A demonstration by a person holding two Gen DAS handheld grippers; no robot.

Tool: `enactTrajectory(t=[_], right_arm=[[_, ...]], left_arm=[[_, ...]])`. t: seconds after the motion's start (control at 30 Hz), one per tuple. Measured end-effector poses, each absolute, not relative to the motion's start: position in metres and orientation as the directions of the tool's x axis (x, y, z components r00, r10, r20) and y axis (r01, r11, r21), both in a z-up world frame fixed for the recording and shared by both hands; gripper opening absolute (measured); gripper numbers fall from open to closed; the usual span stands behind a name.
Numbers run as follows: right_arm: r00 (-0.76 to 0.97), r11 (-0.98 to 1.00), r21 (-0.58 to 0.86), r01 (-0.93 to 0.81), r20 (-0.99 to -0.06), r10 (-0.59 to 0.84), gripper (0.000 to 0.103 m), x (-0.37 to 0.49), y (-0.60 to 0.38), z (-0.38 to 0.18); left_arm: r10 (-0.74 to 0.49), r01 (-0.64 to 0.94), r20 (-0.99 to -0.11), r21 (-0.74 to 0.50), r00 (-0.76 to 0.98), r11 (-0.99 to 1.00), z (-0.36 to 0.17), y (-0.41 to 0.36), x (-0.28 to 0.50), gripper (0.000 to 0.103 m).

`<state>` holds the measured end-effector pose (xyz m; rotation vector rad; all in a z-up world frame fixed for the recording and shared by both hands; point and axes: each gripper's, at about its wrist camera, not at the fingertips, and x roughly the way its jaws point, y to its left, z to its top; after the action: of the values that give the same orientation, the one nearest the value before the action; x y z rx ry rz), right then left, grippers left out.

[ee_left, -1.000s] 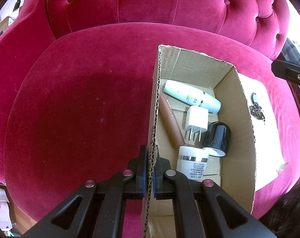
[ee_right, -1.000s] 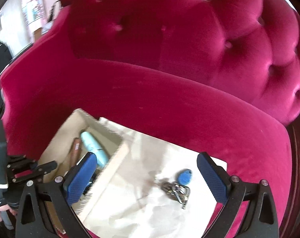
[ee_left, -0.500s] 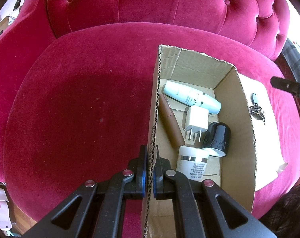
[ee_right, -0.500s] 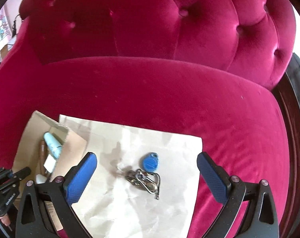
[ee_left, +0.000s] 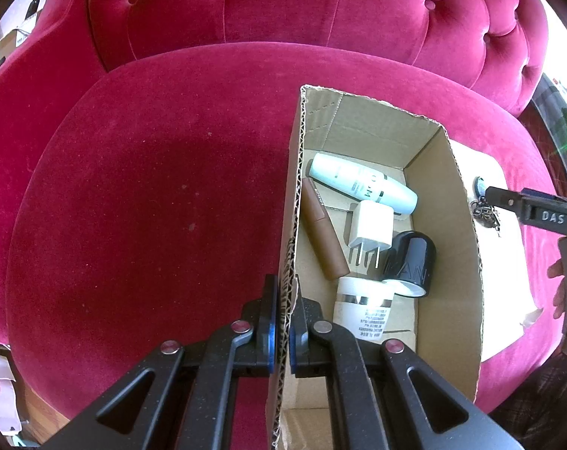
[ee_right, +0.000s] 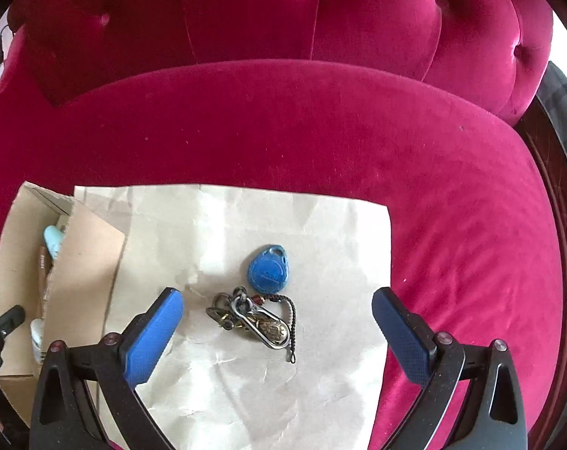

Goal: Organize rigid objects
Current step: 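Move the right gripper back over the paper toward the keys, then grasp the metal key ring with the right gripper and lift it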

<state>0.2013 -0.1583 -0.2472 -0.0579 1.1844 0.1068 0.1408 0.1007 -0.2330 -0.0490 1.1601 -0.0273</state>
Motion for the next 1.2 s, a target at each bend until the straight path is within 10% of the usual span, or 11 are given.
enactTrajectory(t=[0.57, 0.83, 1.03, 1.2], right_arm=[[0.315, 0.992, 0.024, -0.128, -0.947, 0.063, 0.100, 0.207, -0.157, -0.269], [0.294, 0.988, 0.023, -0.155, -0.953, 0.068, 0.067, 0.204, -0.150, -0.276], [0.296, 0.985, 0.034, -0.168, -0.951, 0.083, 0.020, 0.202, -0.143, -0.273], [0.289, 0.982, 0.043, -0.186, -0.952, 0.097, 0.017, 0.200, -0.140, -0.269]], left_arm=[[-0.047, -0.003, -0.916, -0.053, 0.399, 0.999, -0.233, 0.101, 0.141, 0.004], [-0.048, -0.003, -0.916, -0.053, 0.399, 0.999, -0.233, 0.101, 0.141, 0.004], [-0.048, -0.003, -0.916, -0.054, 0.399, 0.999, -0.233, 0.101, 0.141, 0.004], [-0.049, -0.003, -0.916, -0.054, 0.399, 0.999, -0.233, 0.101, 0.141, 0.004]])
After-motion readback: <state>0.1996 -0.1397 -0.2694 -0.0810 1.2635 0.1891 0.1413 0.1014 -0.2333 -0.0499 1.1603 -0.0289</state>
